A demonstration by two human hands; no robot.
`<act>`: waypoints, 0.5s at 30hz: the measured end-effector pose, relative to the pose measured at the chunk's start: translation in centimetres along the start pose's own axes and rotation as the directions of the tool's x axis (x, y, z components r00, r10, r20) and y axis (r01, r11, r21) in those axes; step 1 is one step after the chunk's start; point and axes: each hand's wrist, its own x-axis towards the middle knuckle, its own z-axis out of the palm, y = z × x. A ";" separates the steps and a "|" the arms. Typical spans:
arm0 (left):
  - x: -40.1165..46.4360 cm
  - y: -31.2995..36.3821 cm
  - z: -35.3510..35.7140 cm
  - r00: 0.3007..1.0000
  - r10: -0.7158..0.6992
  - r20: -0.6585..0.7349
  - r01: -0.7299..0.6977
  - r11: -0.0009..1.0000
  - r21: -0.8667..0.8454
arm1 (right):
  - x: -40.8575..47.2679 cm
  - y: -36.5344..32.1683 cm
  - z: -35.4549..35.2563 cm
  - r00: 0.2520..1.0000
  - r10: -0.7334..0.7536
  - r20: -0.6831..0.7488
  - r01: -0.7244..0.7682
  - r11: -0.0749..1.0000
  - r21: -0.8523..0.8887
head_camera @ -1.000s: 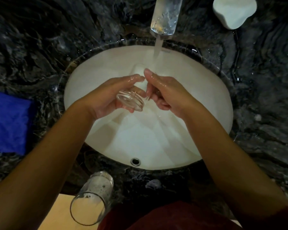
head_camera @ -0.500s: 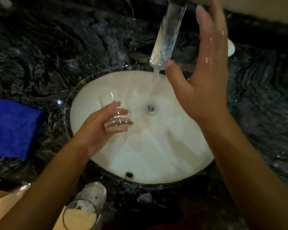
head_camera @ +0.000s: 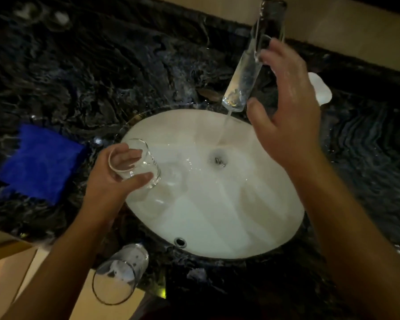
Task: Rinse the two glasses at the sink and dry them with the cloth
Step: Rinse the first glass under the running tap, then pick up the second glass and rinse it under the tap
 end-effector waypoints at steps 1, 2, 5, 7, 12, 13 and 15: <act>-0.6 0.3 -0.4 0.999 0.026 -0.021 -0.026 1.000 0.017 | -0.4 0.1 0.1 0.999 0.008 0.034 -0.008 1.000 -0.013; -1.1 0.6 -0.9 0.998 0.049 -0.041 -0.047 0.998 0.032 | -0.7 0.1 0.2 0.997 0.025 0.071 -0.023 0.999 -0.030; -3.0 0.9 -2.8 0.991 0.073 -0.114 -0.063 0.994 0.092 | -1.3 -1.0 0.2 0.994 0.096 0.046 -0.094 0.995 -0.045; -4.5 0.4 -4.3 0.984 0.064 -0.168 -0.044 0.991 0.123 | -2.3 -2.3 0.4 0.991 0.100 -0.093 -0.099 0.995 0.016; -8.0 -1.8 -7.9 0.950 0.024 -0.310 0.002 0.997 0.083 | -8.0 -5.9 3.1 0.909 0.091 0.408 -0.183 0.964 0.192; -8.6 -2.5 -8.6 0.940 0.005 -0.341 0.015 0.998 0.057 | -9.7 -6.7 3.9 0.850 0.054 0.524 -0.183 0.963 0.198; -9.5 -3.9 -10.5 0.918 -0.042 -0.394 0.047 0.999 0.002 | -12.7 -8.4 5.6 0.759 -0.041 0.650 -0.150 0.960 0.236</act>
